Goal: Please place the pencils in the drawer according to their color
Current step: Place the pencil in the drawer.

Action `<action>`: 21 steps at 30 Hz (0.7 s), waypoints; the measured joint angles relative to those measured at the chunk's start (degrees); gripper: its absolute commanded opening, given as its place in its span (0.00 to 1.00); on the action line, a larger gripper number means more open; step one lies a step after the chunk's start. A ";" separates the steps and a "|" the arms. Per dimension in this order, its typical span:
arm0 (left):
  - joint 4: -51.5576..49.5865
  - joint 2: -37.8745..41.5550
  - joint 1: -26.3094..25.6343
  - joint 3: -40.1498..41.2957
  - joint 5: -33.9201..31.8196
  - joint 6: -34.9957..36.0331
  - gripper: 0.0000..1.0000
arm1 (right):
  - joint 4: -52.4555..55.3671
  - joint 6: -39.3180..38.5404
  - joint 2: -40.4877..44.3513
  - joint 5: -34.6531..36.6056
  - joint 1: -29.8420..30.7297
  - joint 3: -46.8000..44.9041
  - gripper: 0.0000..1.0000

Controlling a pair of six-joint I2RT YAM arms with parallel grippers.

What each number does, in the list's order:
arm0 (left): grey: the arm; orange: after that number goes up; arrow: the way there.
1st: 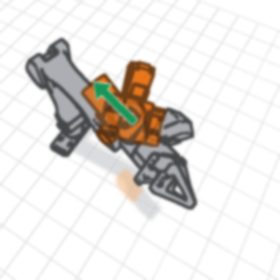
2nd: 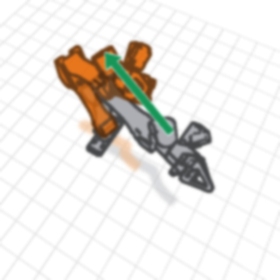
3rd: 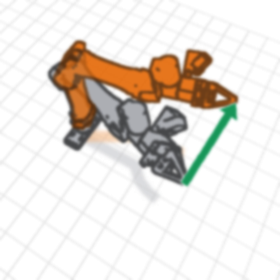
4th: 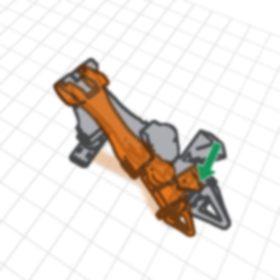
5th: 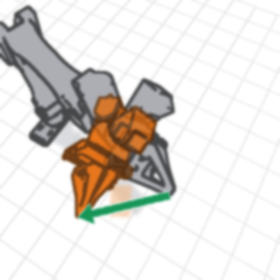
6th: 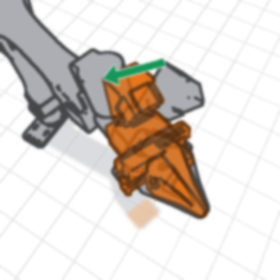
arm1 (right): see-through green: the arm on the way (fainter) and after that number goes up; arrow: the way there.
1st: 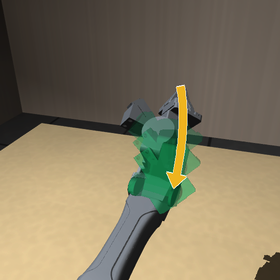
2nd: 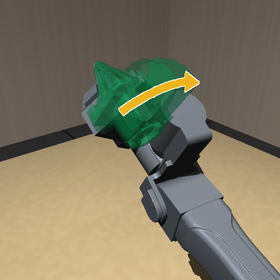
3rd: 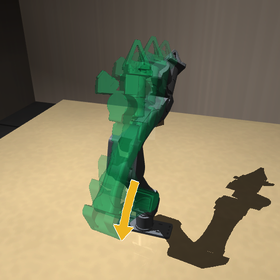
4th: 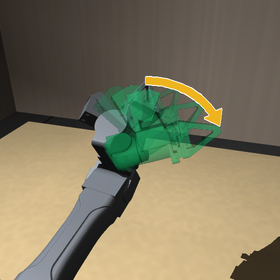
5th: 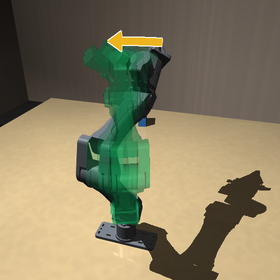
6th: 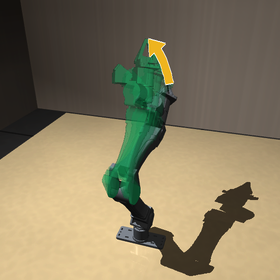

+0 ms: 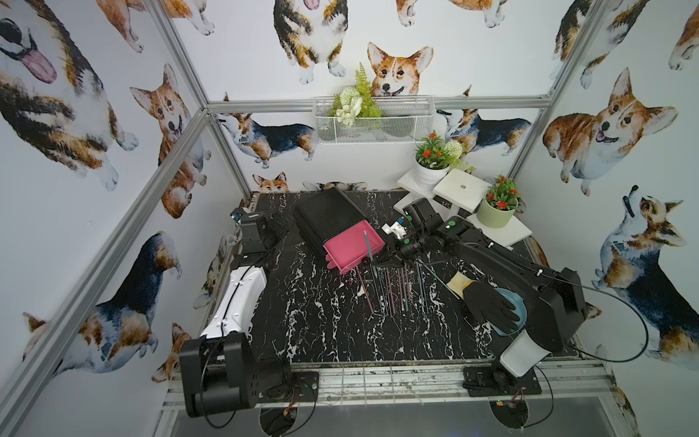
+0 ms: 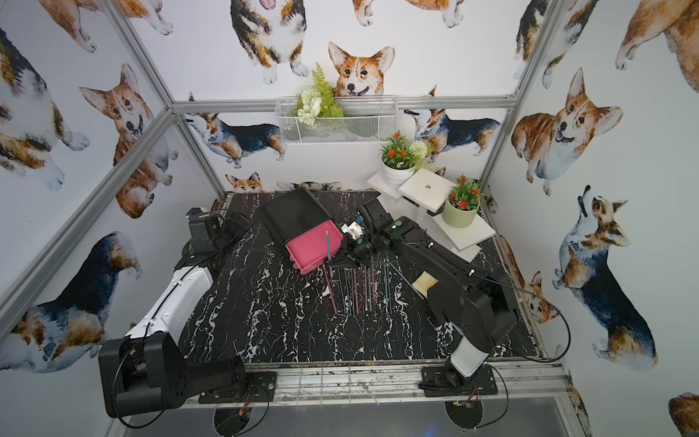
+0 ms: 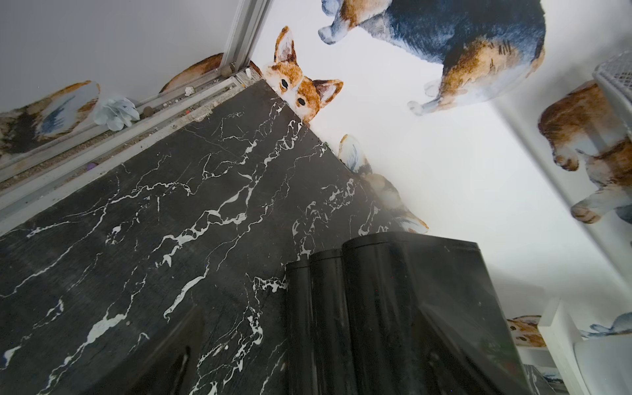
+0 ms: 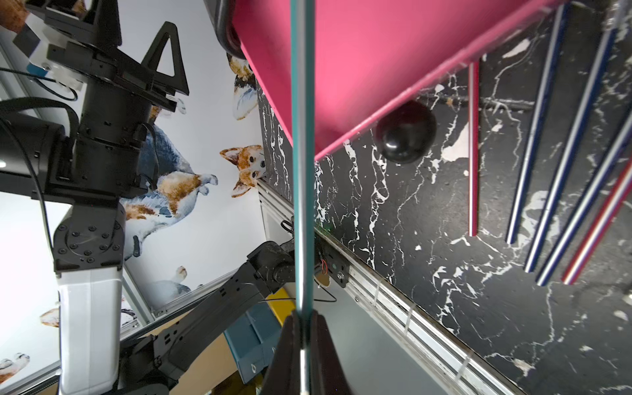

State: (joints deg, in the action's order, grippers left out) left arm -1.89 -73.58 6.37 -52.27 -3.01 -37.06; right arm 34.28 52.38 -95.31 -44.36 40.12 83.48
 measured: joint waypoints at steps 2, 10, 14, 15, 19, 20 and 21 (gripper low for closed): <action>0.00 0.02 0.00 0.00 0.00 0.00 1.00 | -1.09 0.74 -1.22 -0.07 0.00 1.01 0.00; 0.00 0.35 0.09 0.00 -0.04 0.17 1.00 | -3.15 5.05 -5.84 0.52 0.00 2.91 0.00; 0.02 0.46 0.15 0.00 -0.07 0.20 1.00 | -3.06 6.01 -7.28 1.42 0.00 4.50 0.00; 0.02 0.46 0.15 0.00 -0.07 0.20 1.00 | -2.99 5.92 -7.65 1.92 0.00 5.18 0.00; 0.07 0.28 0.26 0.00 -0.07 0.20 1.00 | -2.73 5.68 -8.98 3.45 0.00 7.02 0.00; 0.07 0.22 0.33 0.00 -0.07 0.20 1.00 | -2.67 5.60 -9.40 3.80 0.00 7.43 0.00; 0.07 0.13 0.33 0.00 -0.07 0.20 1.00 | -2.62 5.53 -9.88 4.00 0.00 7.82 0.00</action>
State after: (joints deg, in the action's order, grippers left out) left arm -1.83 -73.45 6.70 -52.27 -3.07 -36.86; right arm 31.66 57.91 -105.19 -40.36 40.12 91.31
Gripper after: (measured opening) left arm 0.998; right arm 0.092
